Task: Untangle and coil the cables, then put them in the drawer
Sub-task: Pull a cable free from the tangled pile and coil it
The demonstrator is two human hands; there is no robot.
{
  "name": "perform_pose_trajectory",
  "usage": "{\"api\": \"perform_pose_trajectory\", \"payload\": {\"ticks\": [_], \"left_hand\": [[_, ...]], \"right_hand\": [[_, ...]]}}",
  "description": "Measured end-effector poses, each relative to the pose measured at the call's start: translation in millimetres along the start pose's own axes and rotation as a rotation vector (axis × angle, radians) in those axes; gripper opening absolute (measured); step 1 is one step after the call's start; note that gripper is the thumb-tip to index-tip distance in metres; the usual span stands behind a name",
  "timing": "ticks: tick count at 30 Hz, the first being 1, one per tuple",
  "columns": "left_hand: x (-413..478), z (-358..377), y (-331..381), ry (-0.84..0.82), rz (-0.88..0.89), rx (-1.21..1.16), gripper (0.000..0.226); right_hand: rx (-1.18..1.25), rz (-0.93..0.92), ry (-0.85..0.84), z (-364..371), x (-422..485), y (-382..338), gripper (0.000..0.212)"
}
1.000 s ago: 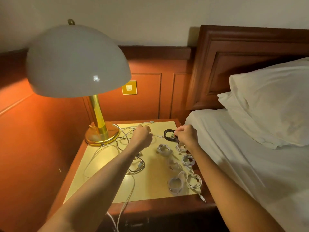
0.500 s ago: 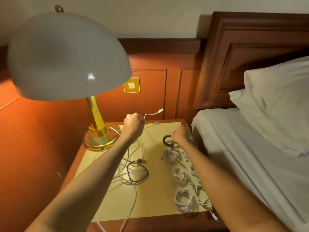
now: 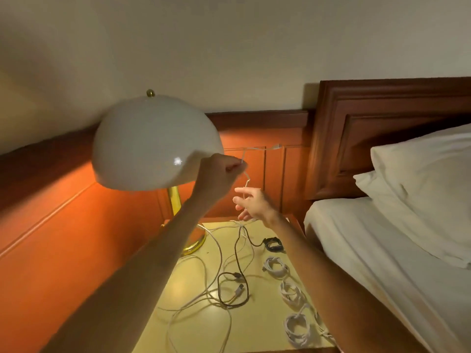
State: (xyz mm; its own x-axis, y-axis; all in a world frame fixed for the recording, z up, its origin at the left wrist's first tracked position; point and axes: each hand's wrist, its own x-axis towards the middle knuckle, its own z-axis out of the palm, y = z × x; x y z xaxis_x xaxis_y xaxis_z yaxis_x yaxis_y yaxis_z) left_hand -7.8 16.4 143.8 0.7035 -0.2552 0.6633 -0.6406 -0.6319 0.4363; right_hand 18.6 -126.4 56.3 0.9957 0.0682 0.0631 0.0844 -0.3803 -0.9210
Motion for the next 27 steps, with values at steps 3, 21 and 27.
{"api": "perform_pose_trajectory", "payload": {"ticks": [3, 21, 27], "left_hand": [[4.1, -36.6, 17.6, 0.025, 0.052, -0.004, 0.037], [-53.5, -118.6, 22.9, 0.151, -0.011, -0.022, 0.021], [-51.3, -120.4, 6.7, 0.144, -0.063, 0.007, 0.03]], "right_hand": [[-0.039, -0.088, 0.114, -3.8, -0.2, -31.6, 0.026], [-0.265, -0.213, 0.353, -21.5, -30.6, -115.1, 0.016], [-0.419, -0.442, 0.456, -39.6, -35.5, -174.2, 0.016]]}}
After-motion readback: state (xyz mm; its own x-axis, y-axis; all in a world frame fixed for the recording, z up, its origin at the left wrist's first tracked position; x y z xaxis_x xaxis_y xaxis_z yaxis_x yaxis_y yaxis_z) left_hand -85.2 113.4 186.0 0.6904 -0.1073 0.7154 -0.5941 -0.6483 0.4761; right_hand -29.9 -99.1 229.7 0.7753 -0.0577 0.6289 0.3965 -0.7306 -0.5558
